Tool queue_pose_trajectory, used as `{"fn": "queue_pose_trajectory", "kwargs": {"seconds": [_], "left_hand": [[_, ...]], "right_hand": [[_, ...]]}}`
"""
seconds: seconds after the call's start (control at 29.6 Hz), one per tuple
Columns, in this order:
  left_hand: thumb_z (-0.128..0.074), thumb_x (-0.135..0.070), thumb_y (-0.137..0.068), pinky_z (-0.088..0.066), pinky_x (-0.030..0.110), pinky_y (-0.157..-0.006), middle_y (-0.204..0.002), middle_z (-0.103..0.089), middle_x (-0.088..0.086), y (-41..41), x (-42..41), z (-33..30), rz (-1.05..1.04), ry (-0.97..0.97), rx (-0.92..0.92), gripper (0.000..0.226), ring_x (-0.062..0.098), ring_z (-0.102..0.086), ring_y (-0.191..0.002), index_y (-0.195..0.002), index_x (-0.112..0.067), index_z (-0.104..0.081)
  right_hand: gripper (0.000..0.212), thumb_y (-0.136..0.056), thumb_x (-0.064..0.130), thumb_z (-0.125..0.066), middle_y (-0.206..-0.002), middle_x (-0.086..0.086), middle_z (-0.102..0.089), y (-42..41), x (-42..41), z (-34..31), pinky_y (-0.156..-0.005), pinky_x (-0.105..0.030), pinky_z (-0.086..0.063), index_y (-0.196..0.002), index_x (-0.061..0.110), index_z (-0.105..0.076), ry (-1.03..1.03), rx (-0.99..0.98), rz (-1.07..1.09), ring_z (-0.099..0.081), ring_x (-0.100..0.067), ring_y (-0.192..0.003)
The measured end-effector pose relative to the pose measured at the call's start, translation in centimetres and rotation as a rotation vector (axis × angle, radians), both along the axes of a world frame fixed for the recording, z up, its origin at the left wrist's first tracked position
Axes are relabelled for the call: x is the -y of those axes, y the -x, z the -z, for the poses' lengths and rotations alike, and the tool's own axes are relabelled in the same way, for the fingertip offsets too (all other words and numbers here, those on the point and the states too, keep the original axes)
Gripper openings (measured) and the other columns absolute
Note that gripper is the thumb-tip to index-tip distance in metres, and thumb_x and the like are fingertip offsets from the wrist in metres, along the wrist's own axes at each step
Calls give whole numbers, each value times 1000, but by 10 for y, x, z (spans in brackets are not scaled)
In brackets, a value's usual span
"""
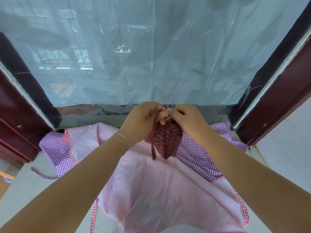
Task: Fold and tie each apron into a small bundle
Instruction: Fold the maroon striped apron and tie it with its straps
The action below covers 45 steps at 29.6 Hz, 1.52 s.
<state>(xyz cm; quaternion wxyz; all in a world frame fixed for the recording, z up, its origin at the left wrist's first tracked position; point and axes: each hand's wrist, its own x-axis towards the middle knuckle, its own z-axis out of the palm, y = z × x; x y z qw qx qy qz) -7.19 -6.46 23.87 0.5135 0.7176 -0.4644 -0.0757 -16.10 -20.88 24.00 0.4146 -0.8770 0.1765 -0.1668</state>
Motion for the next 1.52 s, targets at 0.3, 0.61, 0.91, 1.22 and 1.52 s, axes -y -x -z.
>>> {"fn": "queue_pose_trajectory", "kwargs": {"seconds": [0.3, 0.61, 0.91, 1.22, 1.52], "left_hand": [[-59, -14, -89, -40, 22, -63, -55, -53, -4, 6, 3, 26, -71, -242, -464, 24, 10, -45, -56, -66, -12, -60], [-59, -1, -90, -49, 23, -87, -89, -69, 2, 7, -7, 8, 311, -246, -559, 9, 10, -62, -87, -95, -3, -67], [-75, -2, -76, -53, 19, -79, -78, -73, 2, -4, -11, 9, -30, -171, -502, 13, 9, -67, -77, -76, -14, -71], [-77, -8, -77, -55, 22, -80, -80, -72, 1, -12, -12, -1, 70, -324, -89, 22, 11, -66, -73, -77, -29, -70], [-63, 4, -77, -48, 27, -64, -77, -52, -15, -11, -10, 5, 99, -139, 469, 22, 8, -52, -68, -79, -18, -62]], "right_hand": [[29, -95, 33, -48, -102, -1, -53, 12, -3, 23, -65, -17, -46, -87, 9, -61, 598, 349, -277, -54, -8, -81], [32, -94, 41, -42, -83, 6, -60, 7, 0, 21, -48, -25, -45, -90, 17, -64, 707, 304, -154, -58, -13, -61], [18, -102, 29, -43, -66, 6, -63, 10, -8, 14, -50, -17, -46, -93, 21, -56, -118, -75, -235, -56, -4, -46], [42, -92, 6, -54, -131, 15, -47, 8, 6, 5, -79, -25, -51, -125, 31, -59, 307, -123, -390, -60, -10, -85], [11, -92, 27, -60, -86, 18, -53, 1, 12, 8, -74, -22, -45, -92, 21, -69, 330, -78, -316, -56, -4, -80]]}}
